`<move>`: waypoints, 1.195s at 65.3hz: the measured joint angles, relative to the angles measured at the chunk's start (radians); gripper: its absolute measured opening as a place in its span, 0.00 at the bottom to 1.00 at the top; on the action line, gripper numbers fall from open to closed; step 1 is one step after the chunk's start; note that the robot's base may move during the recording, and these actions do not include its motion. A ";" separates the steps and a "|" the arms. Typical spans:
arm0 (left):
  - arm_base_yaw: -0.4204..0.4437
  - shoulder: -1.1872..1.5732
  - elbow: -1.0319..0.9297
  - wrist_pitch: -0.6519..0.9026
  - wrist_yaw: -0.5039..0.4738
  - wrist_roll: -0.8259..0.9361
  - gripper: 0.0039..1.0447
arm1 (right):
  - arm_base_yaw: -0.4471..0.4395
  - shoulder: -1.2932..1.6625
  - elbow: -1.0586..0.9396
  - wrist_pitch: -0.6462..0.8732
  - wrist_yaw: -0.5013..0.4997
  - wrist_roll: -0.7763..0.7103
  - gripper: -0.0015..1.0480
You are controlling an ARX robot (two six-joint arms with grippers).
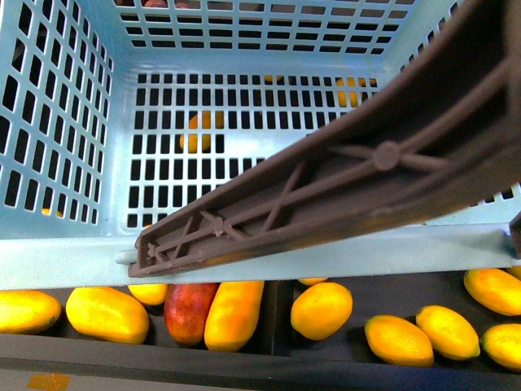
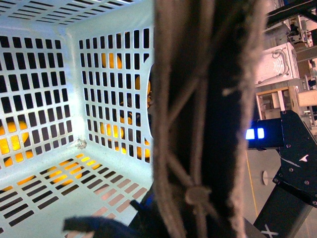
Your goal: Pick lemon and mango into basket
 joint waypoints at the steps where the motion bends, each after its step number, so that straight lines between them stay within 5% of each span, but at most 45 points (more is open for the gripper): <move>1: 0.000 0.000 0.000 0.000 0.000 0.000 0.05 | 0.000 0.002 0.003 -0.004 0.000 0.000 0.83; 16: 0.000 0.000 0.000 0.000 0.000 0.000 0.05 | 0.004 0.011 0.015 -0.022 -0.005 0.000 0.61; 41: 0.000 0.000 0.000 0.000 0.000 0.000 0.05 | -0.018 -0.230 -0.175 0.100 -0.111 -0.012 0.60; 52: 0.000 0.000 0.000 0.000 0.000 0.000 0.05 | -0.015 -0.538 -0.336 0.145 -0.188 -0.117 0.59; 60: 0.000 0.000 0.000 0.000 0.000 0.000 0.05 | -0.003 -0.980 -0.438 0.029 -0.265 -0.205 0.59; 78: 0.000 0.000 0.000 0.000 0.000 0.000 0.05 | 0.171 -1.391 -0.402 -0.111 -0.163 -0.243 0.59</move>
